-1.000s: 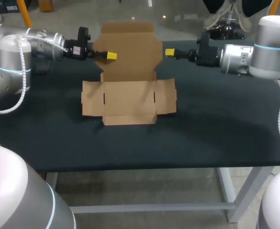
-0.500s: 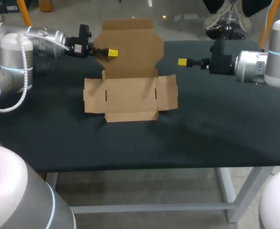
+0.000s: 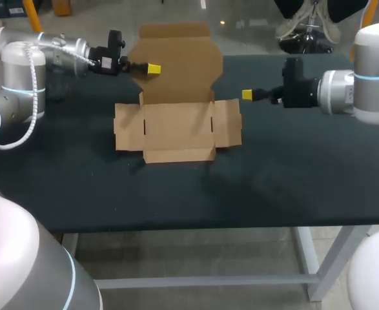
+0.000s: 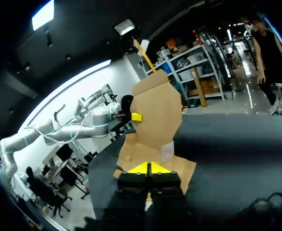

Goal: Assemble the packaging by folding the flat box into shape, placing the metal phone stand inside, and closing the box properly

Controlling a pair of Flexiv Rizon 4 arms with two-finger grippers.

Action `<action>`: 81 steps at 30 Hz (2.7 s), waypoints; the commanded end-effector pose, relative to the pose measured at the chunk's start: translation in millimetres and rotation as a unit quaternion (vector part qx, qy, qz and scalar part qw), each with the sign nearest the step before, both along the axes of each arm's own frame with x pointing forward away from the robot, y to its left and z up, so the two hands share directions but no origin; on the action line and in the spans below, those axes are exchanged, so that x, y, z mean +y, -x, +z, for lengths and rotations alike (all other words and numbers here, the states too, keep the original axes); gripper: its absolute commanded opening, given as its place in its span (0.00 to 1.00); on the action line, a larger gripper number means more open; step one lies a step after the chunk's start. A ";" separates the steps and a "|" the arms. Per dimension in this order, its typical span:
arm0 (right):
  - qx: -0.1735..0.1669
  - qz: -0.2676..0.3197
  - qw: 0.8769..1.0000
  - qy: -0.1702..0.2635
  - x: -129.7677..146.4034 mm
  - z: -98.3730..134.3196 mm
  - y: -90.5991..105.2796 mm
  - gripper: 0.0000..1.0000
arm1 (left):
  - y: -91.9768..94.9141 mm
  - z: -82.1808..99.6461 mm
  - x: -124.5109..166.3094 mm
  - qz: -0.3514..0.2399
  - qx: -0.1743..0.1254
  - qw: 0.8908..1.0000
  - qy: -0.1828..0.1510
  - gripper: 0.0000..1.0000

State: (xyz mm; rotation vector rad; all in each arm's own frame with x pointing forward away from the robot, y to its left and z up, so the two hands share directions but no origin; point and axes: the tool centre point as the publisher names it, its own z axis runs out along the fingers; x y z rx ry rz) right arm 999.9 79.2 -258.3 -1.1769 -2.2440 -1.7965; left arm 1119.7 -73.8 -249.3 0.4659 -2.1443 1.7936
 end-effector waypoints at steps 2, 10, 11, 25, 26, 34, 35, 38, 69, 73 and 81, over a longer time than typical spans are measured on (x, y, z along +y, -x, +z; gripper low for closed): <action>-0.001 -0.018 1.000 0.013 1.3 2.0 3.1 0.00 | -0.2 0.7 0.3 0.000 0.000 1.000 -0.001 0.00; -0.019 -0.009 1.000 0.018 5.5 5.2 6.0 0.00 | -0.2 0.7 0.3 0.000 0.000 1.000 -0.001 0.00; -0.026 -0.004 1.000 0.015 7.4 6.8 10.7 0.00 | -0.2 0.7 0.3 0.000 0.000 1.000 -0.001 0.00; -0.099 -0.005 0.994 0.041 -11.6 1.9 68.6 0.00 | 41.2 37.6 -16.2 0.022 -0.060 0.998 -0.012 0.00; -0.104 -0.005 0.994 0.045 -12.6 1.7 71.7 0.00 | 44.9 41.1 -17.7 0.022 -0.061 0.998 -0.012 0.00; -0.126 -0.008 0.991 0.053 -19.2 -7.2 90.7 0.00 | 72.7 68.4 -30.1 0.043 -0.090 0.995 -0.020 0.00; -0.127 -0.008 0.991 0.051 -20.5 -7.8 92.5 0.00 | 75.2 71.0 -31.0 0.048 -0.090 0.995 -0.021 0.00; -0.135 -0.007 0.990 0.050 -22.8 -8.6 97.9 0.00 | 82.0 78.6 -33.2 0.057 -0.095 0.994 -0.018 0.00; -0.161 0.011 0.984 0.070 -2.0 -24.0 114.5 0.00 | 117.6 87.1 -35.7 0.071 -0.131 0.988 -0.027 0.00; -0.161 0.011 0.984 0.072 3.3 -24.8 115.1 0.00 | 115.1 84.3 -31.0 0.053 -0.140 0.989 -0.015 0.00; -0.162 0.008 0.983 0.080 11.2 -23.0 115.2 0.00 | 114.7 90.0 -25.8 0.023 -0.152 0.988 0.003 0.00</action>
